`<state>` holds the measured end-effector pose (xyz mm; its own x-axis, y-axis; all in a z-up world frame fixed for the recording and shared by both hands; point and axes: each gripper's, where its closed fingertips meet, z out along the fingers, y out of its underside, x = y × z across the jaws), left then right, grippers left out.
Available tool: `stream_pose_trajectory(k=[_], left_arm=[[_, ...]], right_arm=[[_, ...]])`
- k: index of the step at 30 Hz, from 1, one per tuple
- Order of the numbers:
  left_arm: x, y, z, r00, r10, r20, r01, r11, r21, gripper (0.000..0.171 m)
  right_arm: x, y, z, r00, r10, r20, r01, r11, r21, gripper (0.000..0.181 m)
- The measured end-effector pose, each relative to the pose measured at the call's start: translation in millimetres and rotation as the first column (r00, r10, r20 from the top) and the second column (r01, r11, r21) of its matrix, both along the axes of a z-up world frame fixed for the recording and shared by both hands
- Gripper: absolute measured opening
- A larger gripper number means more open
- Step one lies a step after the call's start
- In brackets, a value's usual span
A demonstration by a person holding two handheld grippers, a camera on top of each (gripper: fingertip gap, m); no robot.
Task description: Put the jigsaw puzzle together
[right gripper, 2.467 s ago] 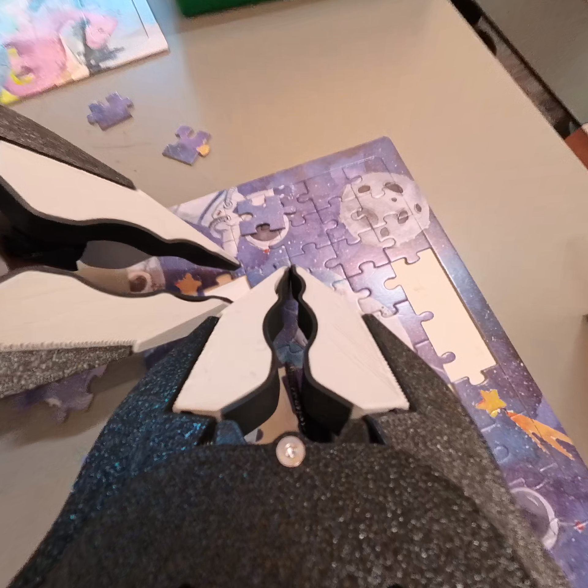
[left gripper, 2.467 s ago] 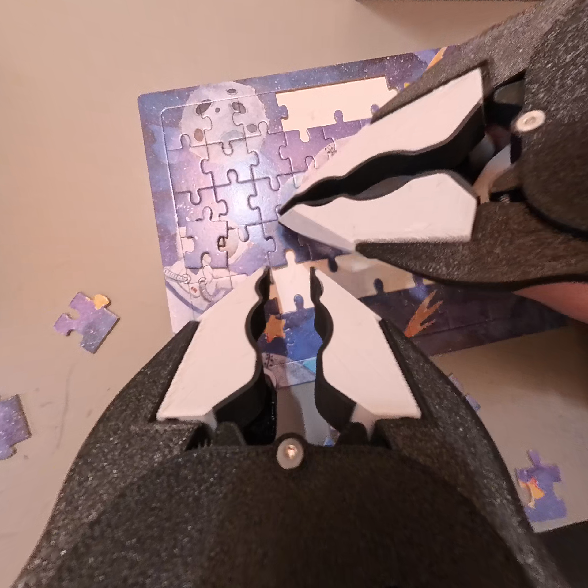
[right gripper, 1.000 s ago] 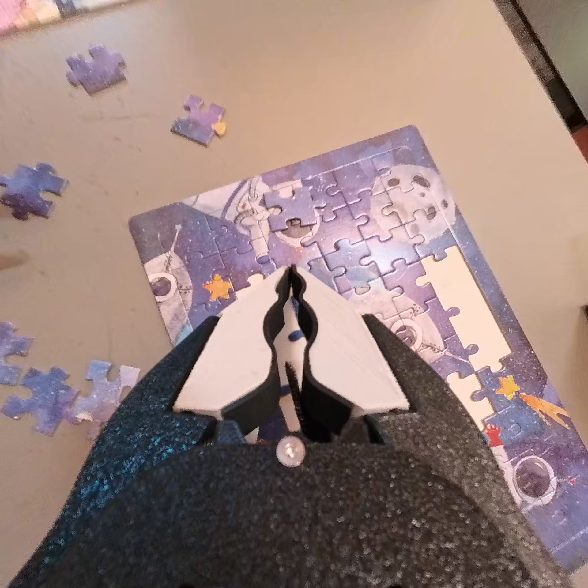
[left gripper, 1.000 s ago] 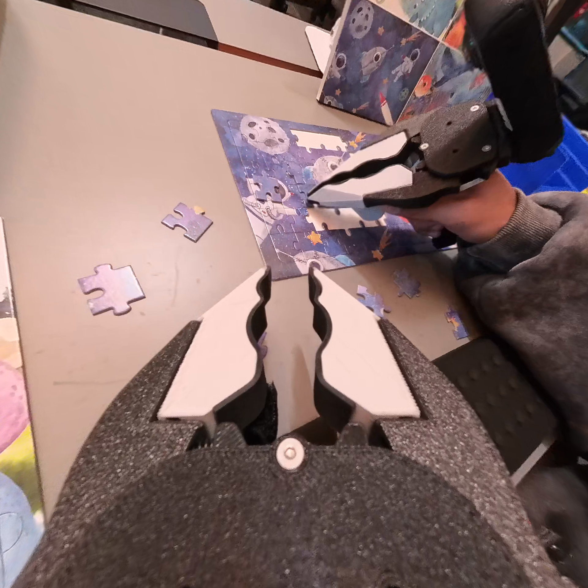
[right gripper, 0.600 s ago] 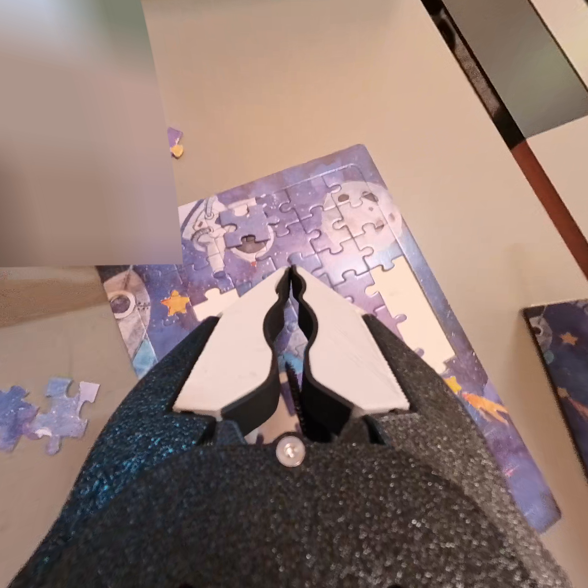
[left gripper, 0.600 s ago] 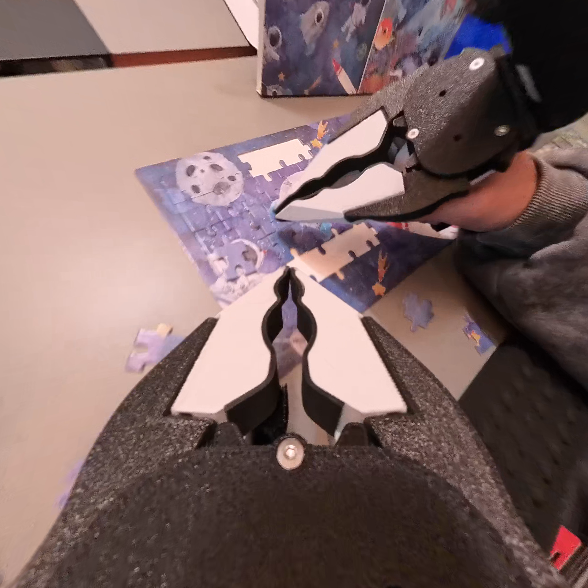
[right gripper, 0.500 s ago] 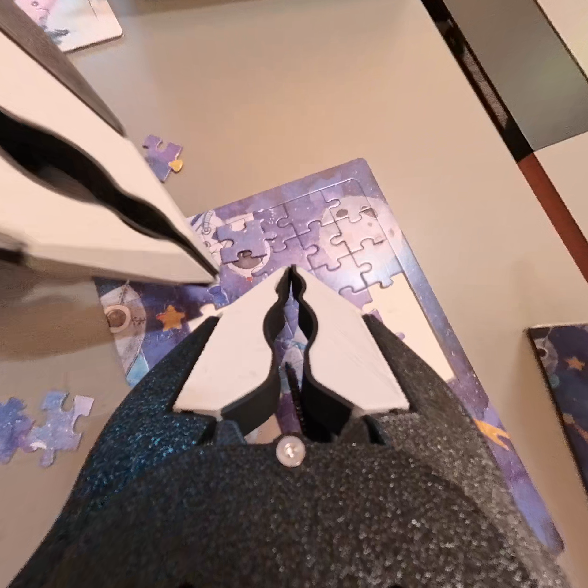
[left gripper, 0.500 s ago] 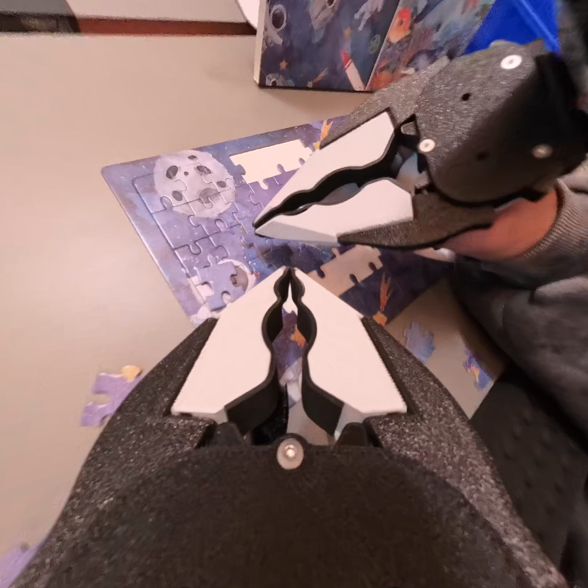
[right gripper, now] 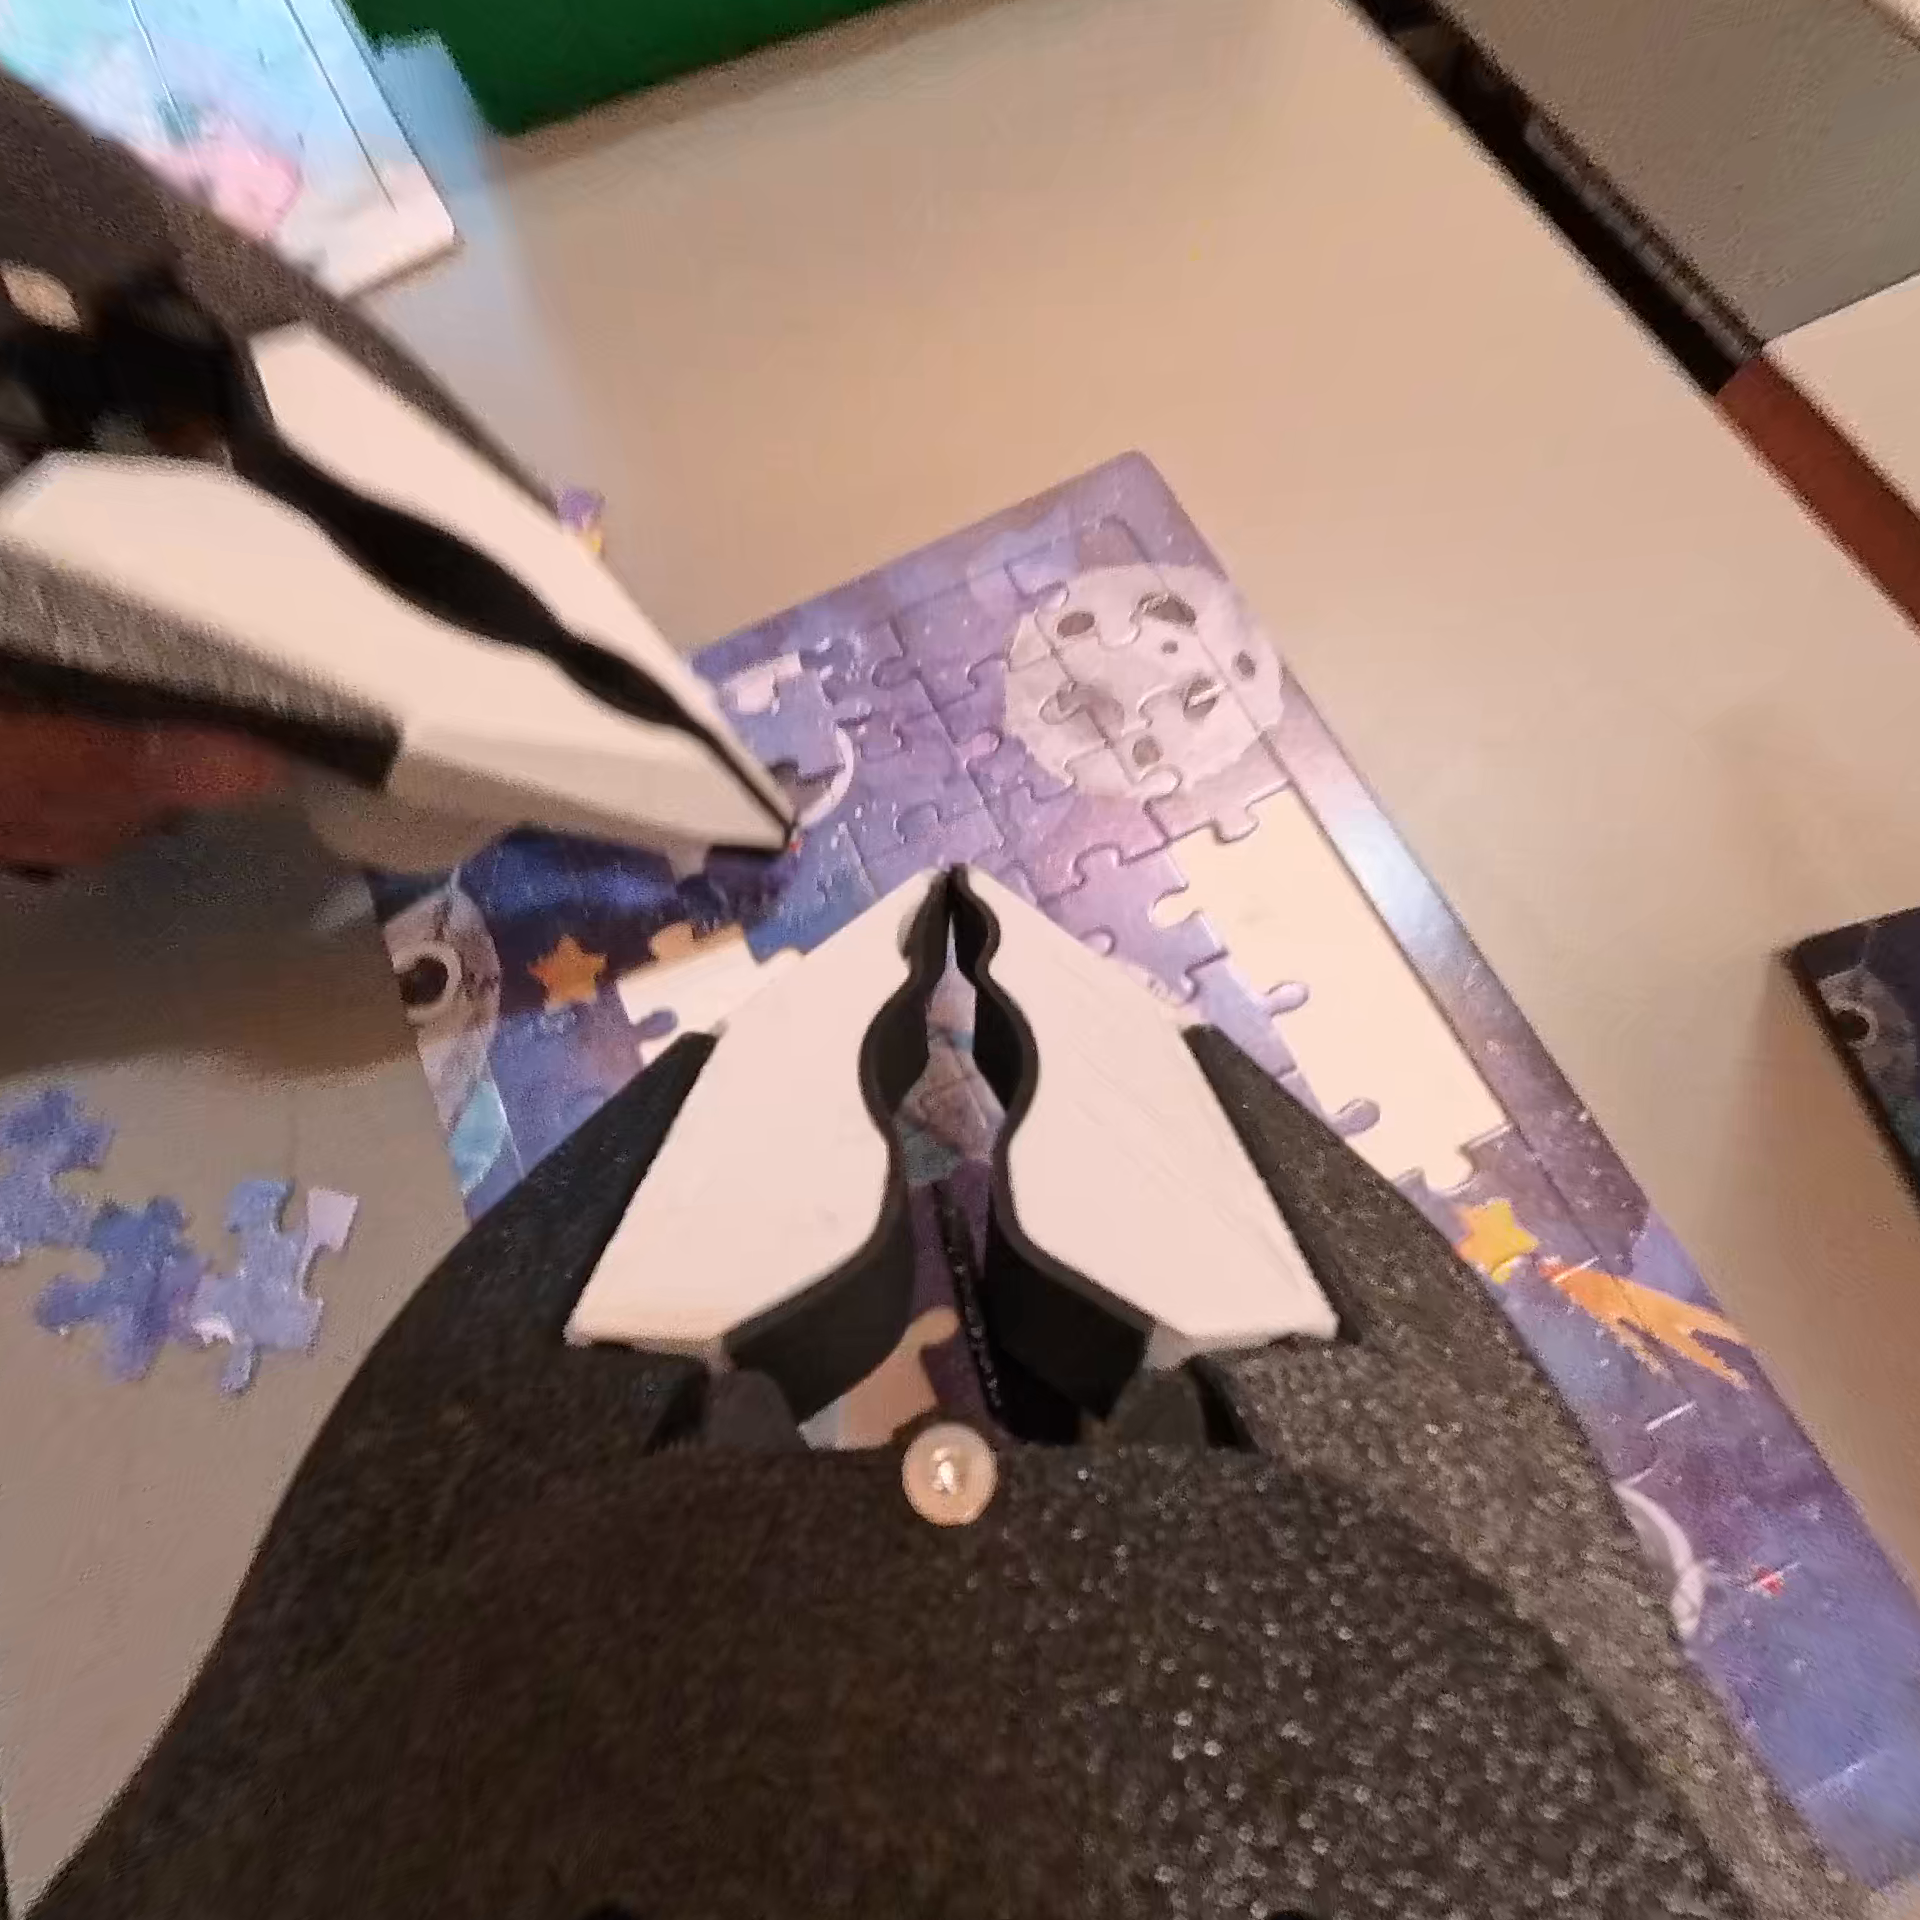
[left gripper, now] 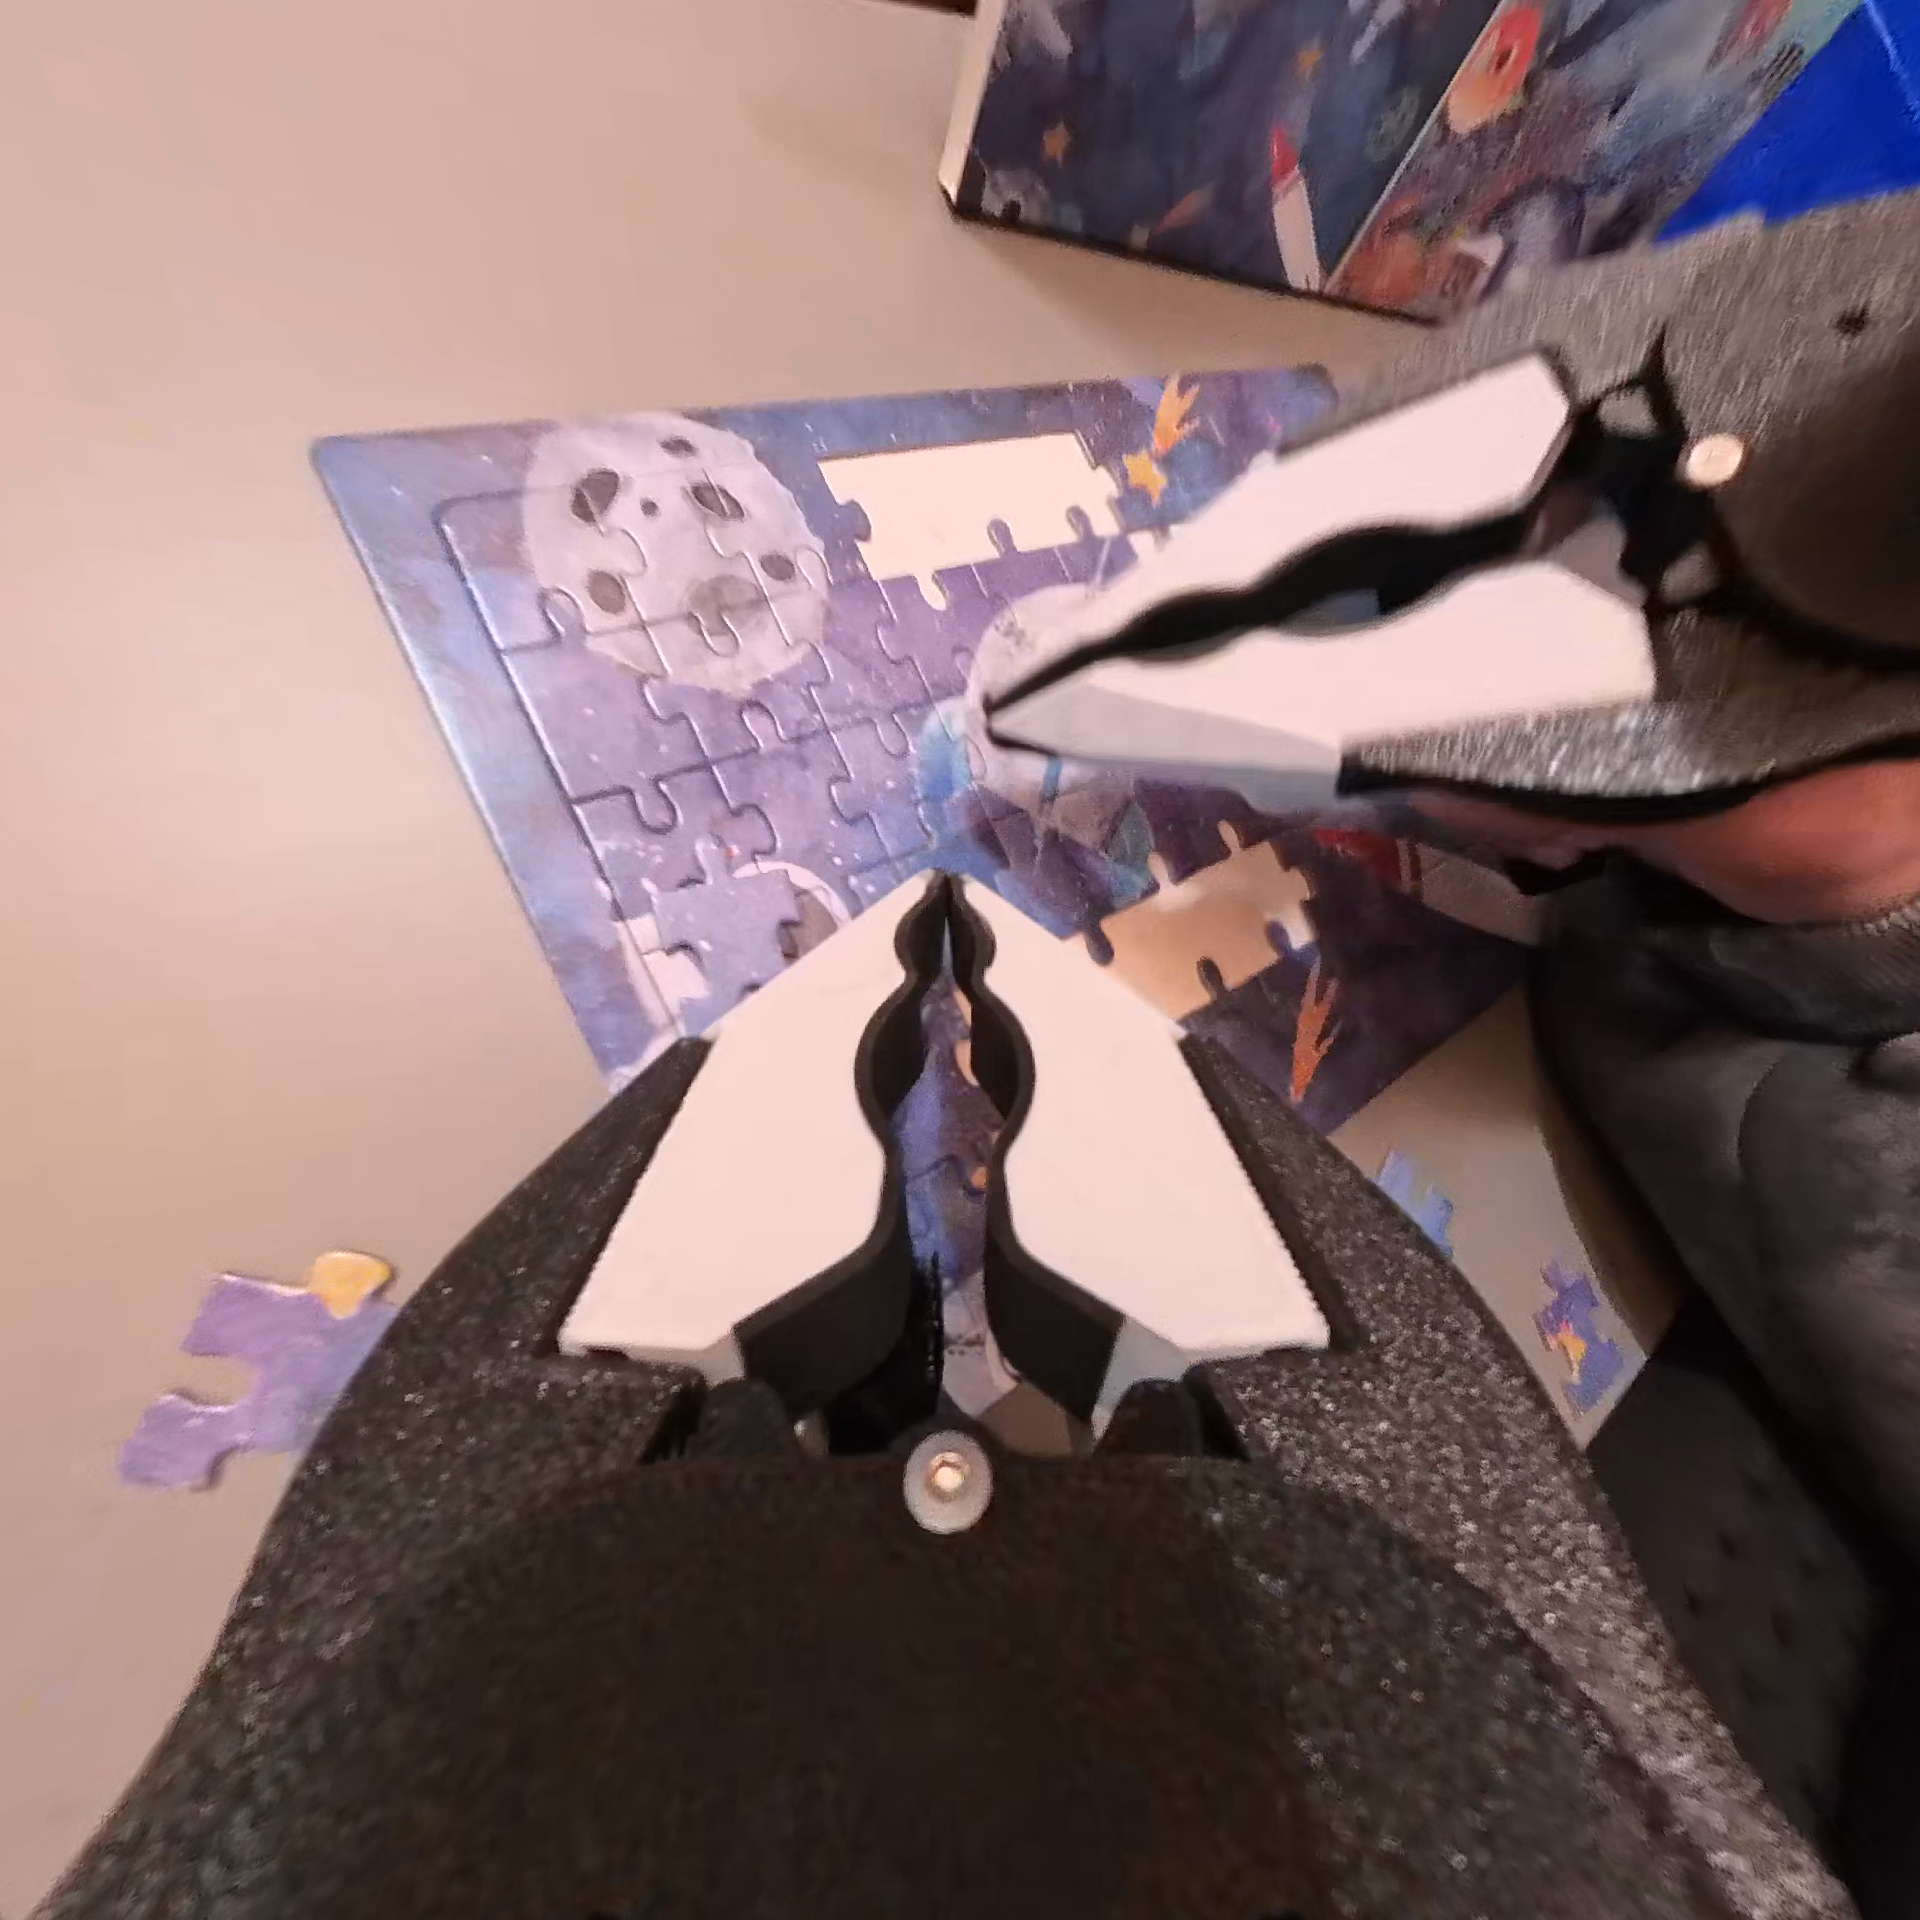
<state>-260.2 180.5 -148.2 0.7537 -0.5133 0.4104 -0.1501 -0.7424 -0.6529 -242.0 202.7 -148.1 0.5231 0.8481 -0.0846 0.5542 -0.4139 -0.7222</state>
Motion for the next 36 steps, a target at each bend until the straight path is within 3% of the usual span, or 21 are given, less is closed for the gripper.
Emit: stream_pose_trajectory(k=[5, 8, 13, 17, 19, 24, 28, 32, 35, 36], left_arm=[[9.0, 5.7, -2.2, 0.997, -0.067, -0.035, 0.067, 0.998, 0.011, 0.0], [11.1, 2.5, -20.7, 0.994, -0.078, -0.08, 0.075, 0.996, -0.039, 0.0], [11.4, 3.9, -18.6, 0.997, -0.061, -0.046, 0.058, 0.997, -0.06, 0.0], [11.6, 8.9, -6.0, 0.999, -0.053, -0.011, 0.053, 0.999, -0.001, 0.0], [10.2, 6.0, -18.1, 0.996, -0.071, -0.055, 0.07, 0.997, -0.028, 0.0], [8.9, 5.6, -19.7, 0.996, -0.073, -0.051, 0.071, 0.997, -0.028, 0.0], [-19.3, 21.4, -3.3, 0.997, 0.044, -0.069, -0.038, 0.995, 0.089, 0.0], [-71.7, 34.8, 6.4, 0.968, 0.229, -0.099, -0.21, 0.963, 0.168, 0.0], [-78.0, 32.7, 1.4, 0.968, 0.234, -0.091, -0.22, 0.965, 0.144, 0.0], [-70.9, 30.2, 0.6, 0.977, 0.197, -0.076, -0.186, 0.974, 0.132, 0.0]], right_arm=[[-2.7, -22.8, -12.6, 0.996, 0.081, 0.035, -0.08, 0.996, -0.043, 0.0], [-3.1, -27.1, -24.2, 0.992, 0.101, 0.076, -0.097, 0.993, -0.061, 0.001], [-4.9, -25.7, -21.9, 0.995, 0.096, 0.033, -0.094, 0.994, -0.058, 0.0], [-10.6, -40.5, -14.3, 0.987, 0.157, -0.014, -0.158, 0.983, -0.091, 0.0], [-9.5, -42.4, -23.0, 0.987, 0.162, 0.025, -0.159, 0.983, -0.096, 0.0], [-10.0, -41.1, -21.8, 0.99, 0.143, 0.012, -0.141, 0.985, -0.097, 0.0], [6.4, -33.1, -14.2, 0.998, 0.053, -0.028, -0.056, 0.993, -0.102, 0.0], [41.6, -9.6, -1.9, 0.986, -0.14, -0.085, 0.135, 0.989, -0.067, 0.0], [39.0, -8.6, 8.0, 0.978, -0.134, -0.163, 0.122, 0.989, -0.078, 0.0], [33.0, -12.9, 7.5, 0.981, -0.099, -0.167, 0.089, 0.994, -0.067, 0.009]])
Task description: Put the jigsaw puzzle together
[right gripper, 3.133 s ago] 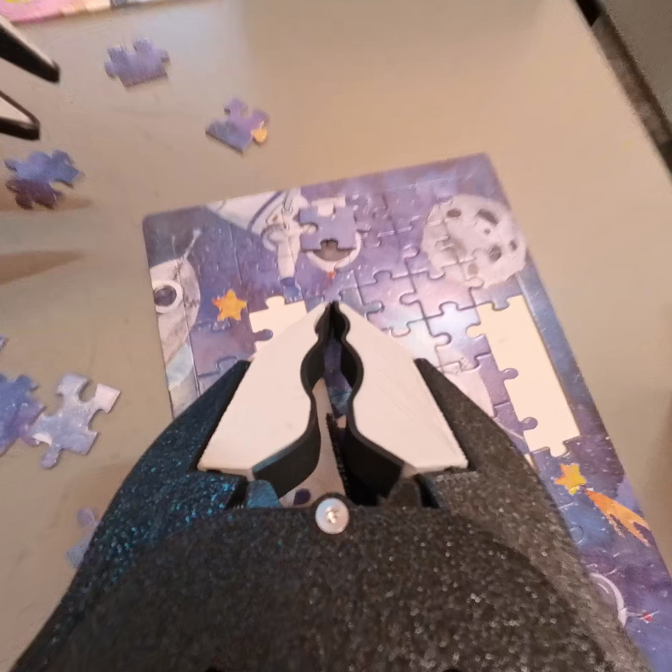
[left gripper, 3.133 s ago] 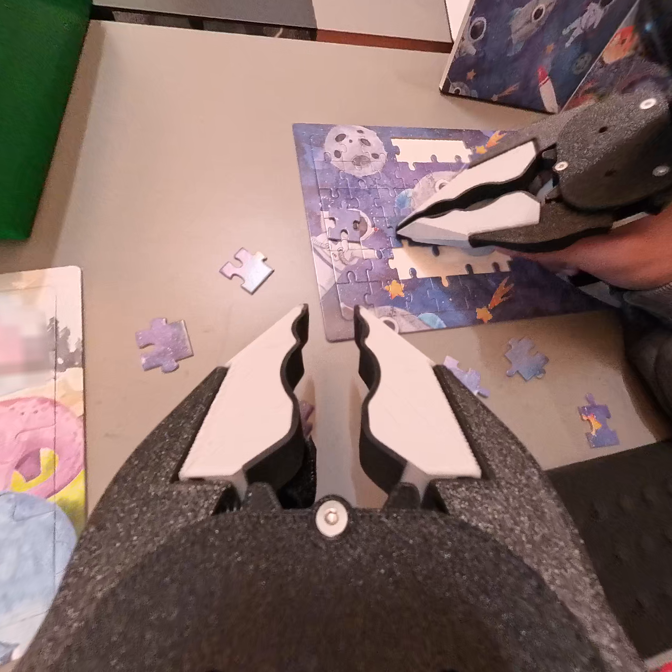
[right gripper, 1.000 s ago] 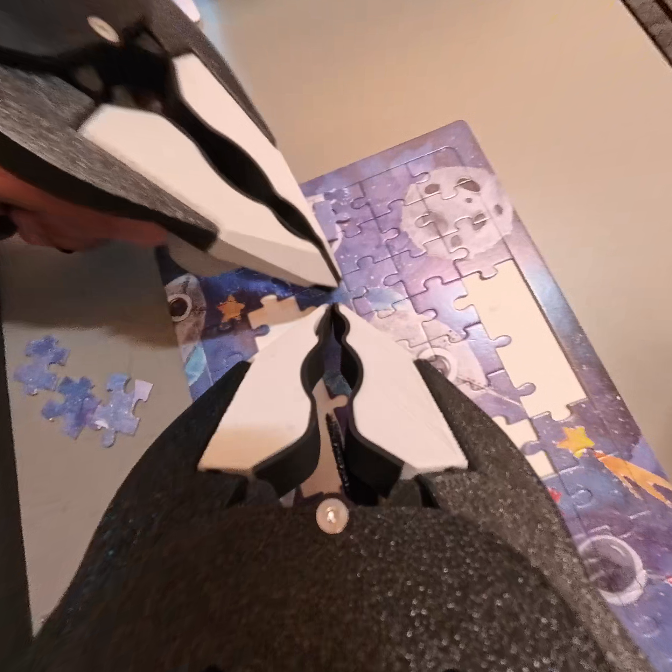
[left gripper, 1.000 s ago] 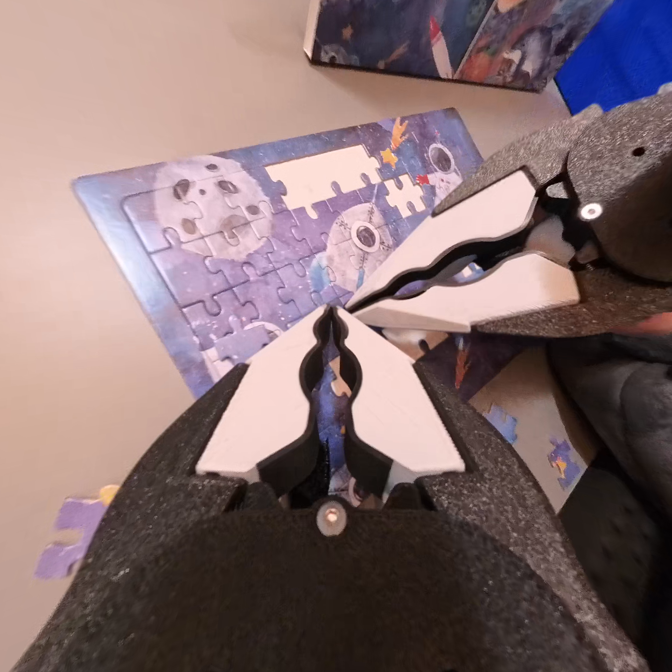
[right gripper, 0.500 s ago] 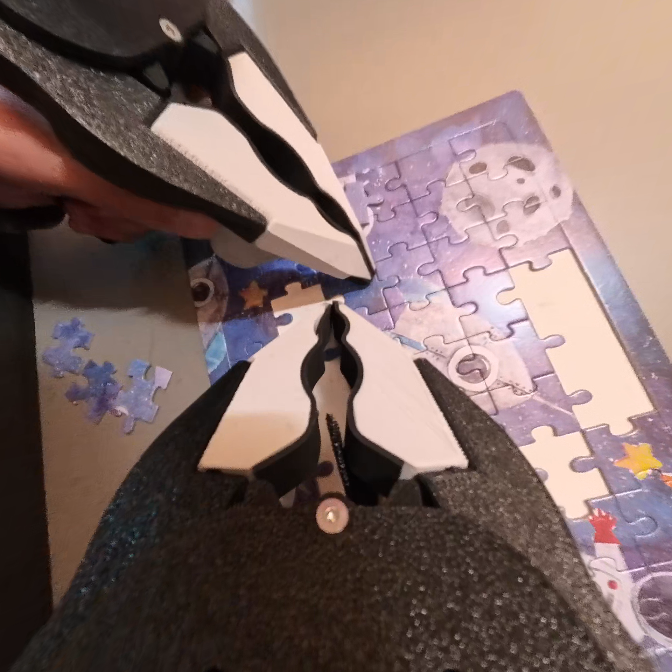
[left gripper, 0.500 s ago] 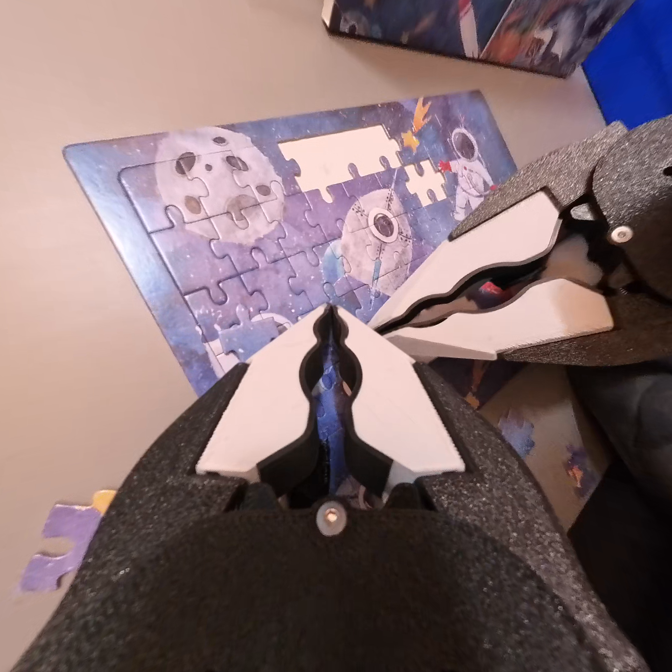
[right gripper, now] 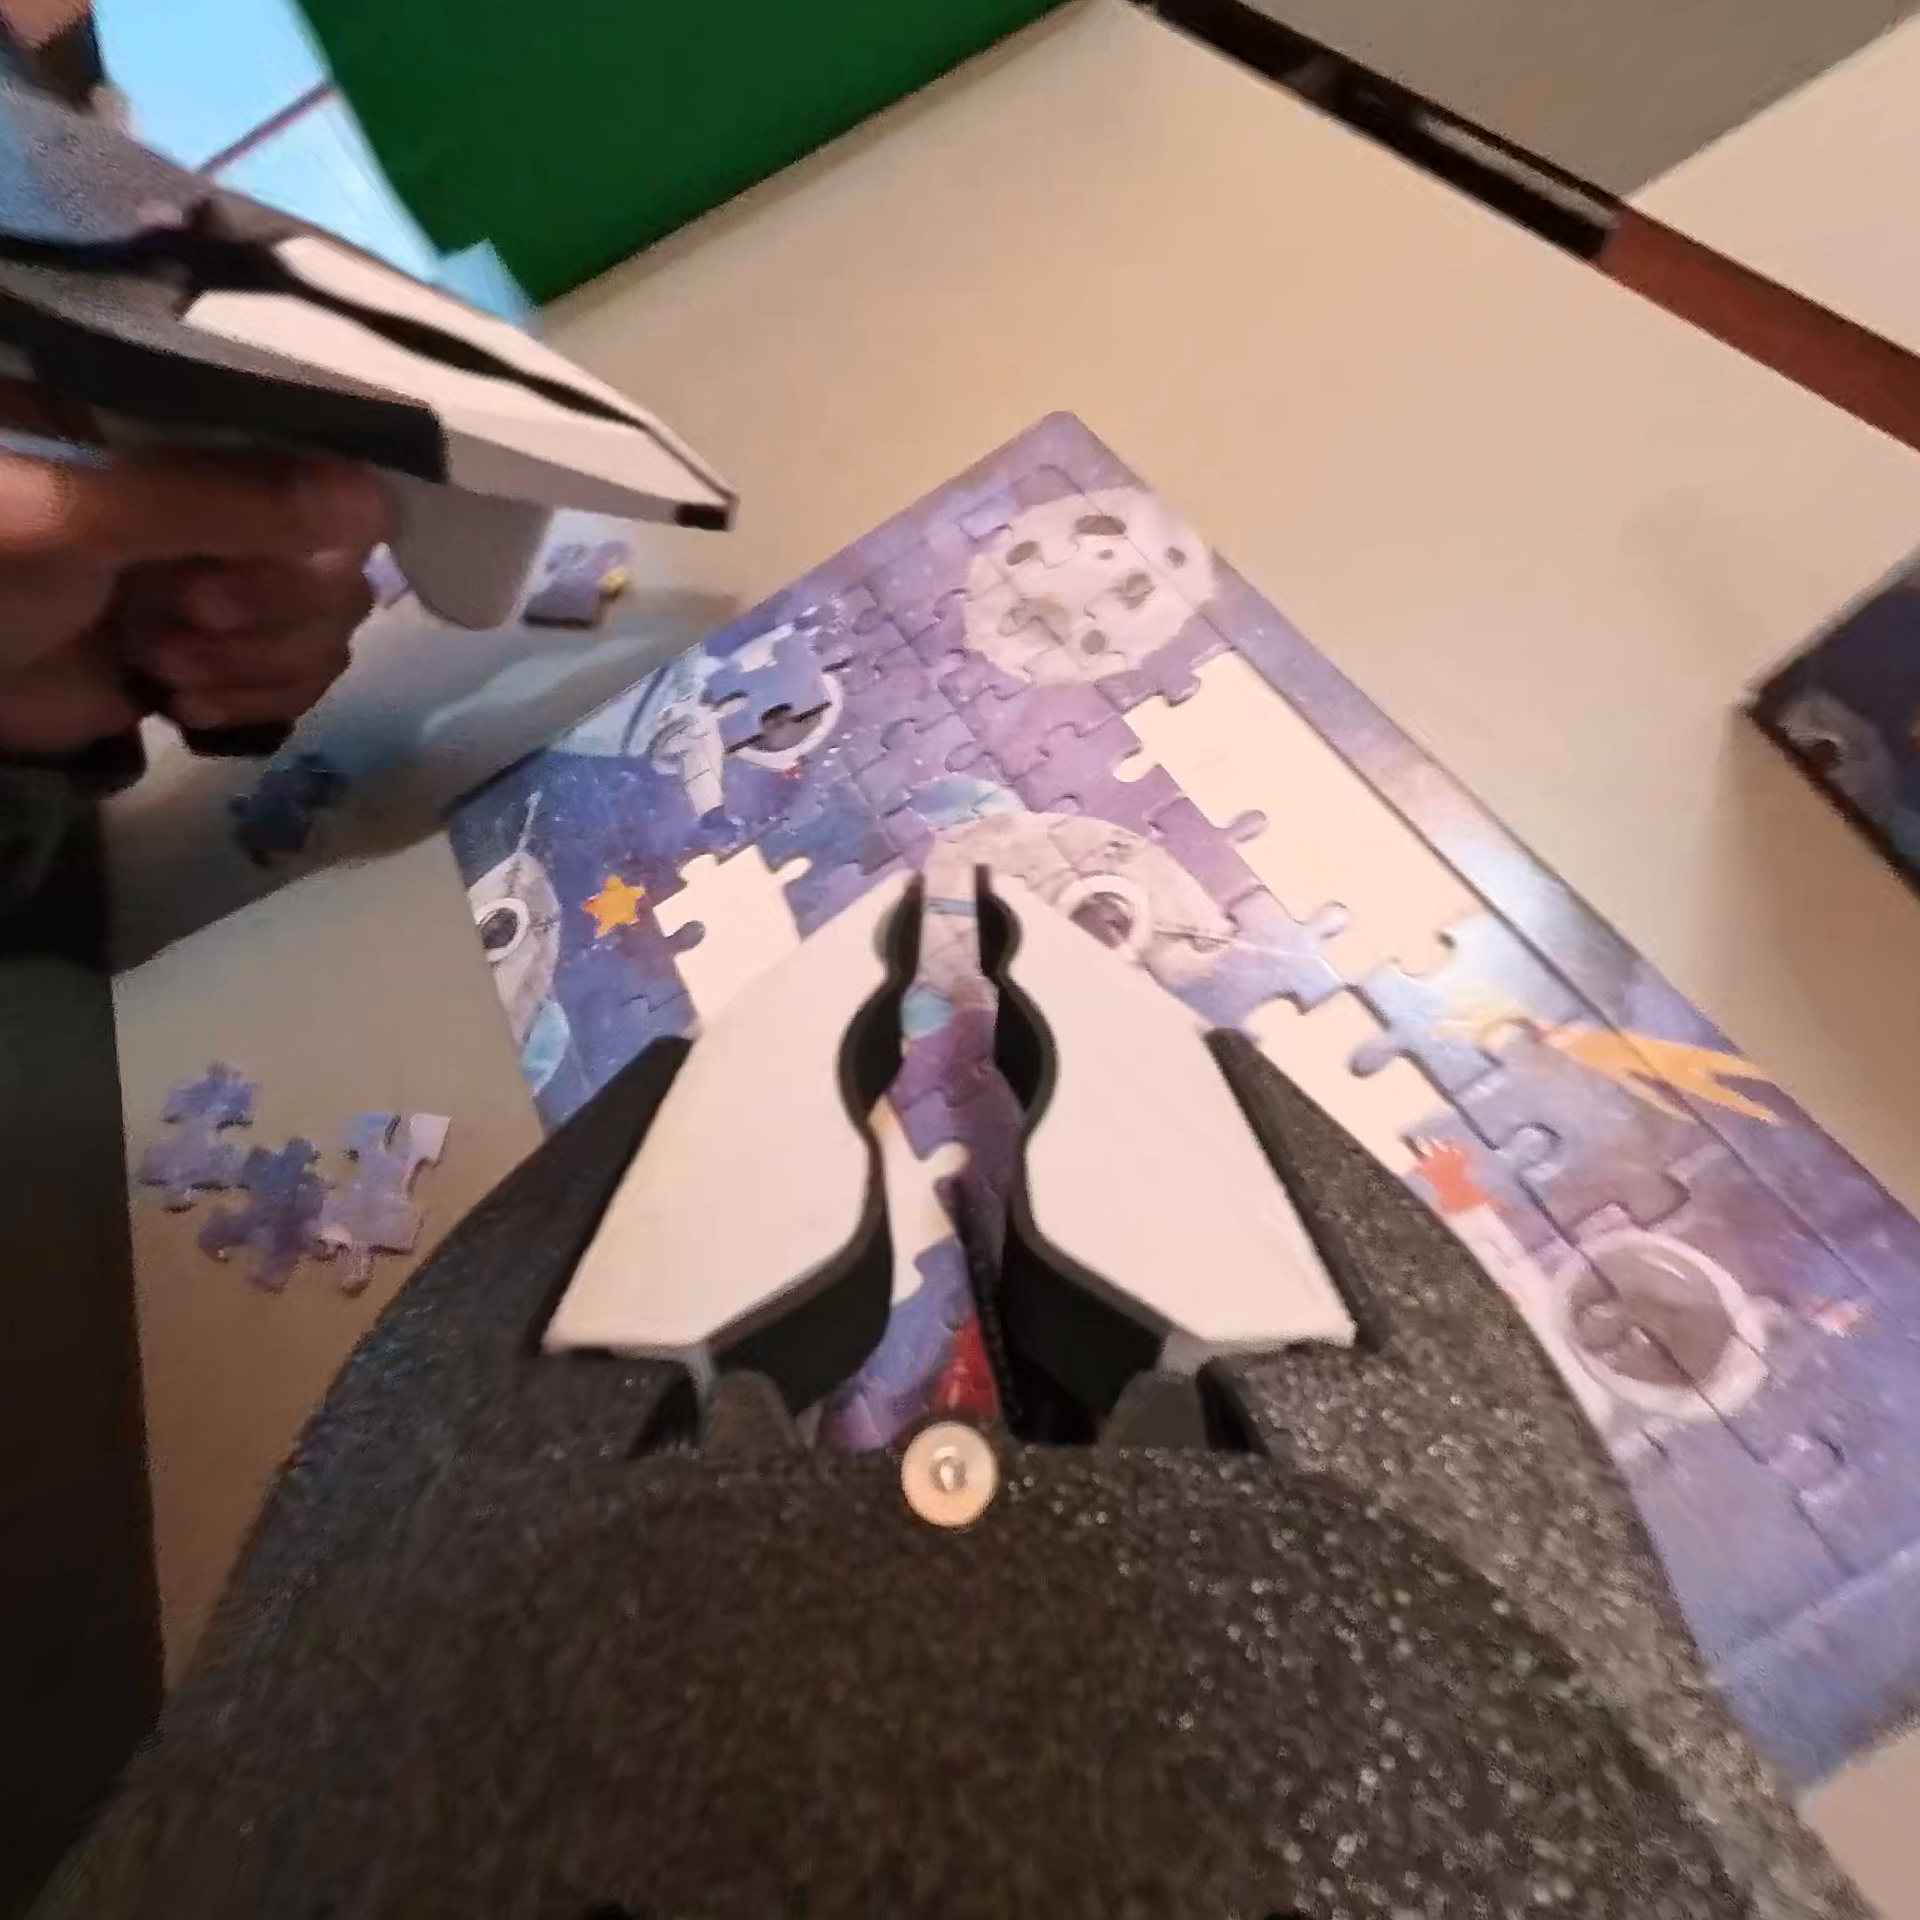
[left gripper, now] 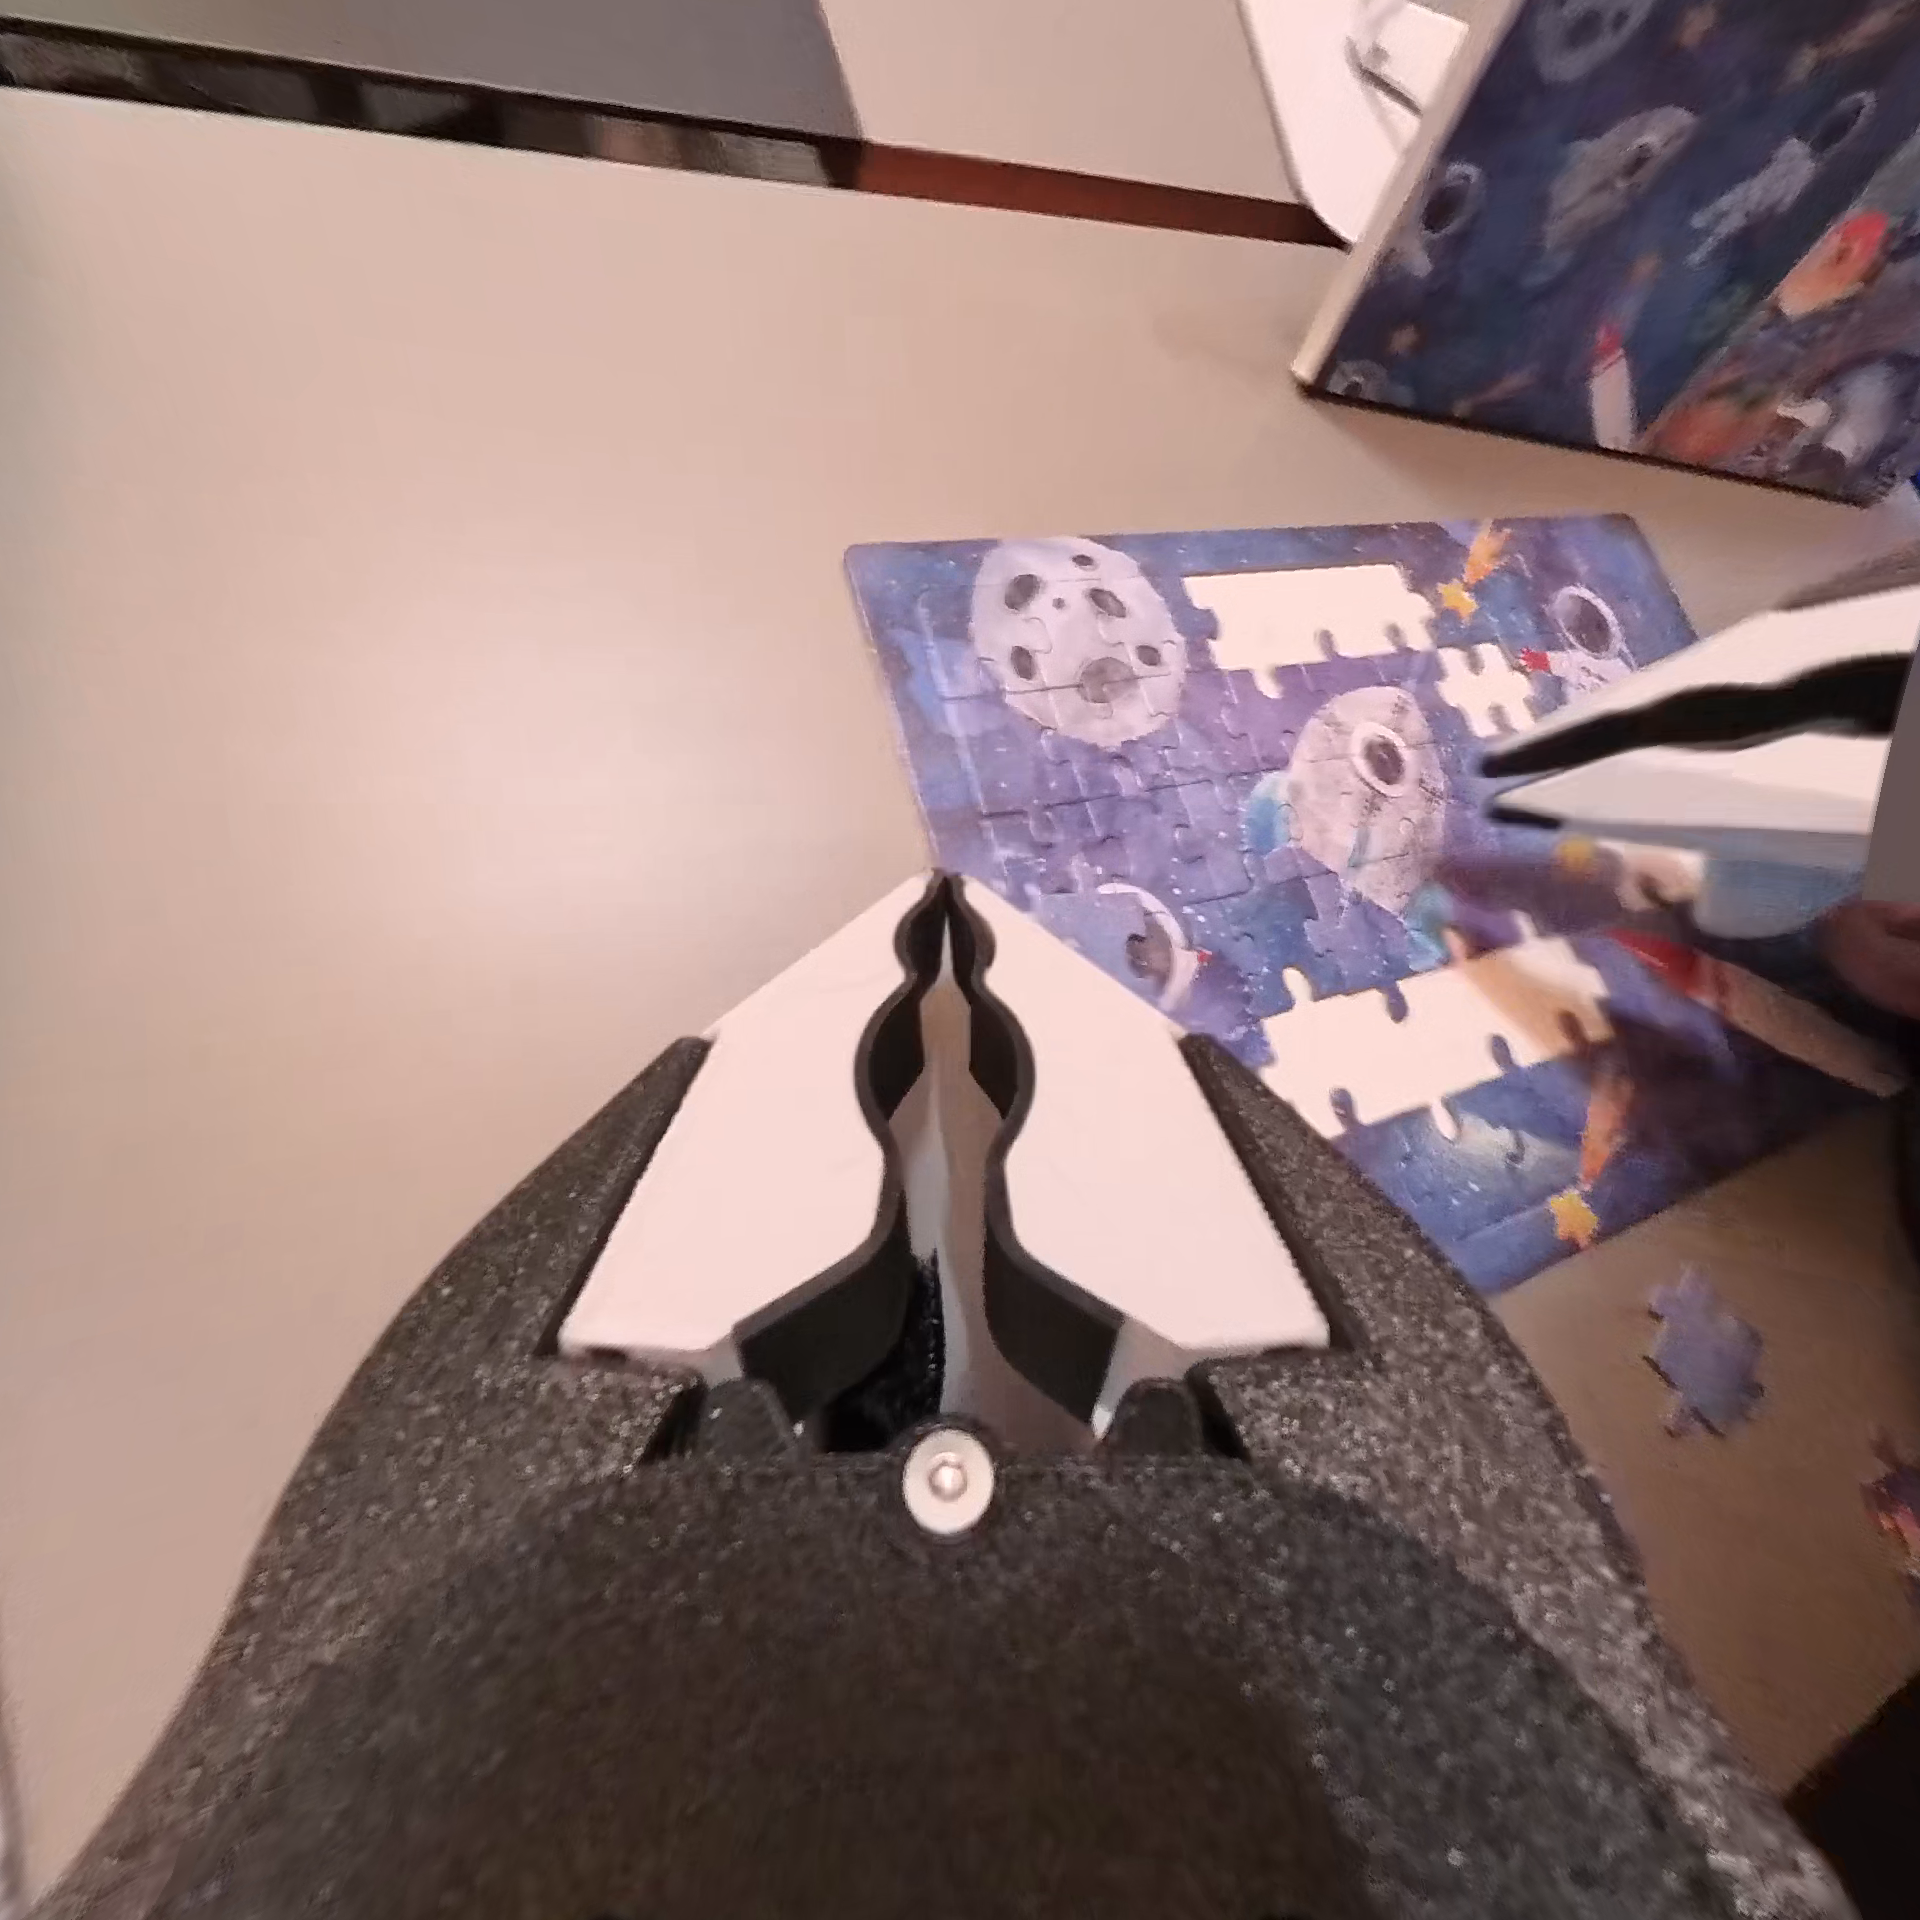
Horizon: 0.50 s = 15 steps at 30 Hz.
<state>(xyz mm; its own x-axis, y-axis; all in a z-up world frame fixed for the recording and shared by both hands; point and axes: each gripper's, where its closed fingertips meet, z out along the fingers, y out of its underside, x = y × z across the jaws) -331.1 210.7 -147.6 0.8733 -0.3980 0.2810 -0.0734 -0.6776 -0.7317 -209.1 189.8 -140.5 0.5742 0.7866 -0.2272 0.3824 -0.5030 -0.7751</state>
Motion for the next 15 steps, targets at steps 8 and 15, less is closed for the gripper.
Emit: stream_pose_trajectory(k=[8, 15], left_arm=[[61.5, -37.9, -16.9, 0.943, -0.328, -0.056, 0.324, 0.943, -0.077, 0.0], [65.6, -42.9, -21.3, 0.949, -0.313, 0.02, 0.313, 0.941, -0.131, 0.0]], right_arm=[[-36.1, -23.1, -23.8, 0.96, 0.191, 0.205, -0.219, 0.968, 0.126, 0.027], [-32.0, -9.2, -25.5, 0.951, 0.155, 0.269, -0.202, 0.966, 0.159, 0.014]])
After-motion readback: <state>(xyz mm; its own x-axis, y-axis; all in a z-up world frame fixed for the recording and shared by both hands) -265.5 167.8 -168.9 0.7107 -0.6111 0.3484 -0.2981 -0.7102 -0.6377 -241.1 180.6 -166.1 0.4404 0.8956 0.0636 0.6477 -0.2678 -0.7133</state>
